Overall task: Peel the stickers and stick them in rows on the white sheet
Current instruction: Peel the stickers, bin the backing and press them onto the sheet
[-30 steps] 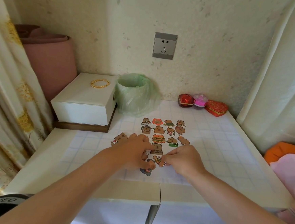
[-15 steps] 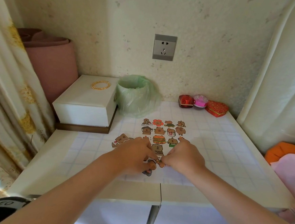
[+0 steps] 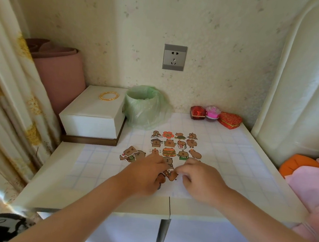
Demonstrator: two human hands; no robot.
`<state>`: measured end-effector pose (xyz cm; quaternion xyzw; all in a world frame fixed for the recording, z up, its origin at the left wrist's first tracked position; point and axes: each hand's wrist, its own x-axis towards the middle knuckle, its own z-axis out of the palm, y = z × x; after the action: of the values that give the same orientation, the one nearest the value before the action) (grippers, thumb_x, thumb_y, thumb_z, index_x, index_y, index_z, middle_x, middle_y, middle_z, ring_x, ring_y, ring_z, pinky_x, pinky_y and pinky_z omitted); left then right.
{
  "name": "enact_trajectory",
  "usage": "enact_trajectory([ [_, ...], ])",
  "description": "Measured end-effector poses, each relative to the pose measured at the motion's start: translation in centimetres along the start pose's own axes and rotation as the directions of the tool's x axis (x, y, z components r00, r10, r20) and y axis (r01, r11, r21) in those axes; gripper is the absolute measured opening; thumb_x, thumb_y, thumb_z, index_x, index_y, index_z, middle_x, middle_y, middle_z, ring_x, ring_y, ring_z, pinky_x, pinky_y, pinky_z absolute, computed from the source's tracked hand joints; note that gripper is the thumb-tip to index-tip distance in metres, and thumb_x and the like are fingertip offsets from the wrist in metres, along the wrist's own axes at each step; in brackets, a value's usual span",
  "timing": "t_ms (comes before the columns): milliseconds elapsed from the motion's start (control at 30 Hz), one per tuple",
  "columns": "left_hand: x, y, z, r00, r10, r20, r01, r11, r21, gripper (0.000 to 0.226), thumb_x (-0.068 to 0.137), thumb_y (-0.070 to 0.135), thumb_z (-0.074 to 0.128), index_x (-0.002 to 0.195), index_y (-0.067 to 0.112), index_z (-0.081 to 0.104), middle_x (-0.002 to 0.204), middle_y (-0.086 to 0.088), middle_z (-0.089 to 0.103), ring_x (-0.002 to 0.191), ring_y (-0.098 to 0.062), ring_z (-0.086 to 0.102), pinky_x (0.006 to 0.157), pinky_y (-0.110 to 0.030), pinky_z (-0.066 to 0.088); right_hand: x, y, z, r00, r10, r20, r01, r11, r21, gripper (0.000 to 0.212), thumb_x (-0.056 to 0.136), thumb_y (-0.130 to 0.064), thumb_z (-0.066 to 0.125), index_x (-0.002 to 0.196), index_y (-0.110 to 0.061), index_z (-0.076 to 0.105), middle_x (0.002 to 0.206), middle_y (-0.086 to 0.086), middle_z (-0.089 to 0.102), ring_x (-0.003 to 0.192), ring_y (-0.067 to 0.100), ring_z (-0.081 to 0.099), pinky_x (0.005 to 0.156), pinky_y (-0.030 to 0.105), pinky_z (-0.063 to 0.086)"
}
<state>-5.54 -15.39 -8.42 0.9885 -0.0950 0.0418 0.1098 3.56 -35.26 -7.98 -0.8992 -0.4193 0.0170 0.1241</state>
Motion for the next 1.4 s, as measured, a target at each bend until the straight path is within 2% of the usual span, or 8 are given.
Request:
enact_trajectory([
  [100,-0.8,0.3,0.6,0.999,0.011,0.052,-0.013,1.0,0.02,0.053,0.093,0.036,0.036,0.14,0.025,0.055,0.14,0.005,0.053,0.124,-0.017,0.049,0.09,-0.038,0.052,-0.5,0.5,0.9,0.992,-0.128,0.005,0.128,0.988,-0.086,0.046,0.095,-0.014,0.047,0.128,-0.04,0.063,0.108,-0.005,0.052,0.096,0.022,0.054,0.07,0.035,0.049],
  [200,-1.9,1.1,0.8,0.975,-0.013,0.221,-0.022,0.988,0.154,0.079,0.092,0.064,0.013,0.158,0.021,0.019,0.166,0.003,0.012,0.152,-0.017,0.011,0.12,-0.037,0.022,-0.8,0.9,1.5,0.985,-0.17,-0.025,0.165,0.977,-0.132,0.044,0.093,-0.014,0.048,0.13,-0.034,0.063,0.108,-0.002,0.052,0.098,0.026,0.054,0.066,0.039,0.051],
  [400,-2.6,1.1,1.6,0.967,-0.041,0.25,0.016,0.995,0.1,0.069,0.1,0.063,0.022,0.153,0.04,-0.014,0.164,0.011,-0.016,0.147,-0.003,-0.022,0.123,-0.032,-0.008,-1.2,1.5,2.0,0.974,-0.168,-0.155,0.149,0.981,-0.126,0.03,0.082,-0.022,0.057,0.1,-0.032,0.078,0.093,-0.01,0.061,0.083,0.021,0.064,0.048,0.031,0.049],
  [867,-1.8,0.1,2.3,0.992,0.031,0.12,-0.034,0.999,0.025,0.069,0.089,0.068,0.029,0.152,0.038,0.034,0.162,0.008,0.014,0.151,-0.008,0.009,0.123,-0.034,0.013,-1.1,1.4,1.9,0.98,-0.17,-0.106,0.154,0.977,-0.148,0.043,0.088,-0.022,0.047,0.126,-0.029,0.067,0.103,-0.004,0.056,0.092,0.023,0.057,0.07,0.03,0.044],
  [967,-1.6,0.0,2.3,0.997,0.067,-0.023,-0.069,0.996,-0.061,0.038,0.093,0.046,0.042,0.103,0.024,0.071,0.127,0.009,0.062,0.126,-0.011,0.051,0.111,-0.026,0.035,-1.0,1.6,1.9,0.977,-0.173,-0.122,0.155,0.977,-0.143,0.039,0.088,-0.023,0.05,0.121,-0.029,0.07,0.1,-0.005,0.057,0.088,0.02,0.057,0.069,0.027,0.04],
  [1067,-1.4,0.0,2.1,0.994,0.033,-0.105,-0.042,0.996,-0.083,0.033,0.094,0.031,0.043,0.075,0.012,0.063,0.091,0.007,0.064,0.092,-0.013,0.056,0.087,-0.016,0.042,-1.0,1.7,2.0,0.977,-0.165,-0.137,0.147,0.98,-0.137,0.035,0.085,-0.025,0.053,0.112,-0.029,0.075,0.096,-0.007,0.058,0.083,0.019,0.059,0.066,0.027,0.039],
  [1233,-1.1,-0.2,2.5,0.981,-0.097,-0.168,0.077,0.99,-0.12,0.026,0.097,0.031,0.042,0.1,0.018,0.064,0.095,0.005,0.062,0.09,-0.013,0.052,0.08,-0.037,0.05,-1.2,1.2,1.6,0.969,-0.186,-0.163,0.147,0.963,-0.224,0.031,0.082,-0.025,0.052,0.102,-0.028,0.075,0.098,-0.009,0.061,0.084,0.017,0.06,0.072,0.027,0.04],
  [1400,-1.6,-0.1,2.6,0.999,-0.034,0.007,0.033,0.993,0.111,0.07,0.093,0.054,0.018,0.15,0.02,0.042,0.154,0.004,0.038,0.139,-0.017,0.033,0.112,-0.038,0.034,-2.0,0.3,1.8,0.975,-0.214,0.06,0.219,0.969,-0.116,0.06,0.096,-0.041,0.031,0.152,-0.022,0.039,0.159,-0.003,0.036,0.142,0.017,0.036,0.119,0.039,0.029],
])
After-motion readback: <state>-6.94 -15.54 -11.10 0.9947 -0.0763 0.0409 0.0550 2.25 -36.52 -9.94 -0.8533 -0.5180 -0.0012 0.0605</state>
